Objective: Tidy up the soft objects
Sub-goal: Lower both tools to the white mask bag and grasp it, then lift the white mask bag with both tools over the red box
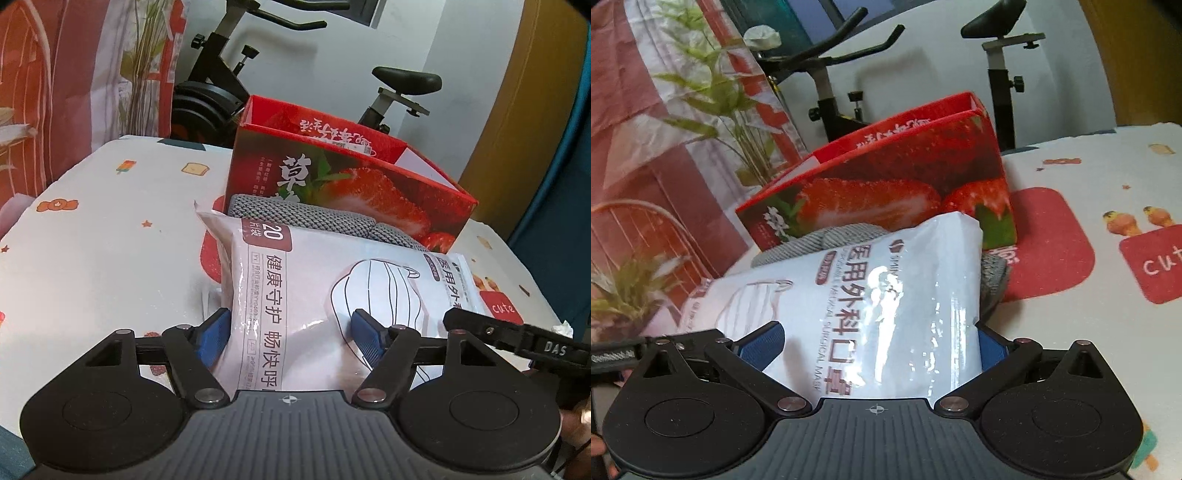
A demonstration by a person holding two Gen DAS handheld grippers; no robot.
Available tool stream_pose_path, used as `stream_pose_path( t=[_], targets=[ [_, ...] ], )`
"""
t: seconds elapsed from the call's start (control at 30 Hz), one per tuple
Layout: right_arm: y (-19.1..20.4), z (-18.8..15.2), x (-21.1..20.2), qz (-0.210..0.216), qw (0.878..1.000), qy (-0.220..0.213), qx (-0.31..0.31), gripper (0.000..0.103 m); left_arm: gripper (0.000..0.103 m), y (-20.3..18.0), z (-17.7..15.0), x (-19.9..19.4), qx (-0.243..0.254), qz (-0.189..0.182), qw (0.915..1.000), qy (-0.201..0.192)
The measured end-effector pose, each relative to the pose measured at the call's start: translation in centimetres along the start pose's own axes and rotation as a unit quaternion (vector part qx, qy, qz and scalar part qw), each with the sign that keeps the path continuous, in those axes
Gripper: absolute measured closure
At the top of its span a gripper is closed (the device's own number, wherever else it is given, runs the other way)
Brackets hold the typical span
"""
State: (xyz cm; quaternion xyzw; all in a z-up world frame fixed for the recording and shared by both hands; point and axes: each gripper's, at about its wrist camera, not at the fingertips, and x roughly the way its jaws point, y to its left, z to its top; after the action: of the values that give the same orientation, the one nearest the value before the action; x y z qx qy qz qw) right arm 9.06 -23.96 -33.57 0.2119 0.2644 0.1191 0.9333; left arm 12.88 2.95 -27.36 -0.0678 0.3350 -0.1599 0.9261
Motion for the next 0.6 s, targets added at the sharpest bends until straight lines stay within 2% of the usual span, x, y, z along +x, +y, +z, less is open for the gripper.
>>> stream_pose_path(
  t=[0.23,0.43,0.6],
  targets=[
    [1.6,0.0,-0.1,-0.008,0.998,-0.006,-0.059,0.000,0.029,0.2,0.0,0.3,-0.007,-0.003,1.0000,0.005],
    [4.1,0.2,-0.5,-0.024,0.991,-0.001,-0.134,0.000,0.031,0.1,0.2,-0.1,-0.014,-0.007,0.9999,0.004],
    [5.1,1.3,-1.4,-0.022,0.989,-0.010,-0.149,0.000,0.031,0.6,1.1,-1.0,-0.031,-0.019,0.9993,-0.012]
  ],
)
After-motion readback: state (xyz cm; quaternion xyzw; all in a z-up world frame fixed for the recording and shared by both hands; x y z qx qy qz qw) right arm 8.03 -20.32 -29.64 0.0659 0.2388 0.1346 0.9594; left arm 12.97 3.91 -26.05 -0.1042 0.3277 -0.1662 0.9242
